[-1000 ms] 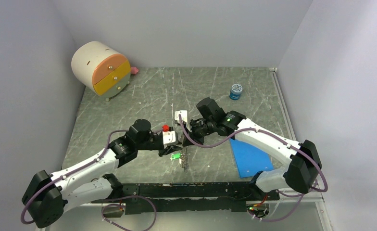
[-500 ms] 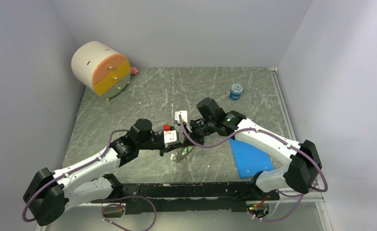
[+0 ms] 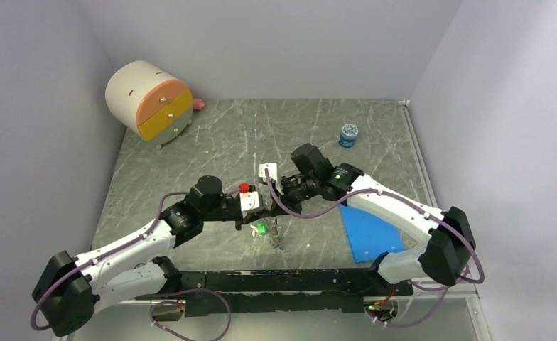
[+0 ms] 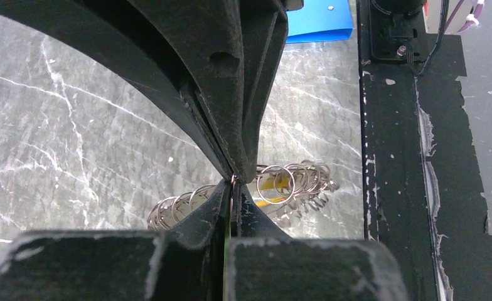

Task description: Put the keys on the keyring

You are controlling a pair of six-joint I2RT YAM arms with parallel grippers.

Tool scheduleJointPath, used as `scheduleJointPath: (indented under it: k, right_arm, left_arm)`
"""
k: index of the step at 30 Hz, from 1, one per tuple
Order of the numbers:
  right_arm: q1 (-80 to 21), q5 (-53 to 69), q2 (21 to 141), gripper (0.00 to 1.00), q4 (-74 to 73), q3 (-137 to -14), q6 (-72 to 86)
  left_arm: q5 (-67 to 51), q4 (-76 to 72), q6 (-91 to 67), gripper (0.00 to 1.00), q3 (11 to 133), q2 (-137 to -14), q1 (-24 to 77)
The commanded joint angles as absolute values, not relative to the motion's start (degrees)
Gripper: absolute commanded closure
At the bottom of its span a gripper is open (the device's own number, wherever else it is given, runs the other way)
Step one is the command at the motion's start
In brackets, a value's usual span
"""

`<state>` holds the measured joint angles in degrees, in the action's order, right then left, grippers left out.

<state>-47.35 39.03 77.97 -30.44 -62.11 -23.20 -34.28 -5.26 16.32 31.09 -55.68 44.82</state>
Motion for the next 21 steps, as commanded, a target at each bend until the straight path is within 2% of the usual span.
scheduleJointPath:
  k: [1,3,6,10,12,15,21]
  right_arm:
    - [-47.72,39.47,76.5,0.9,-26.75,-63.99,-23.45]
    - [-47.62,38.36,75.55,0.77,-24.93,-62.99,-22.28]
    - [-46.75,35.38,72.33,0.51,-18.54,-59.57,-18.25]
    - [-43.73,37.91,65.55,0.35,-7.16,-52.52,-13.16]
    - [-41.85,41.2,62.46,0.32,-0.78,-48.13,-10.86]
    - [-39.55,46.35,59.98,0.33,4.94,-44.72,-8.2]
    - [-37.22,55.35,60.09,0.41,7.65,-43.04,-7.22]
  left_arm:
    - [-35.77,-10.06,16.08,0.98,32.39,-55.23,45.26]
    - [-35.15,-10.74,15.35,0.98,31.83,-54.71,45.26]
    - [-34.28,-13.24,13.17,0.98,30.35,-53.89,45.26]
    - [-33.33,-20.47,9.0,0.97,27.16,-52.65,45.18]
    - [-33.1,-24.44,6.79,0.97,25.7,-52.03,45.09]
    - [-32.99,-30.93,3.6,0.97,23.15,-51.39,44.81]
    - [-34.17,-42.38,-1.91,0.97,19.79,-50.49,43.79]
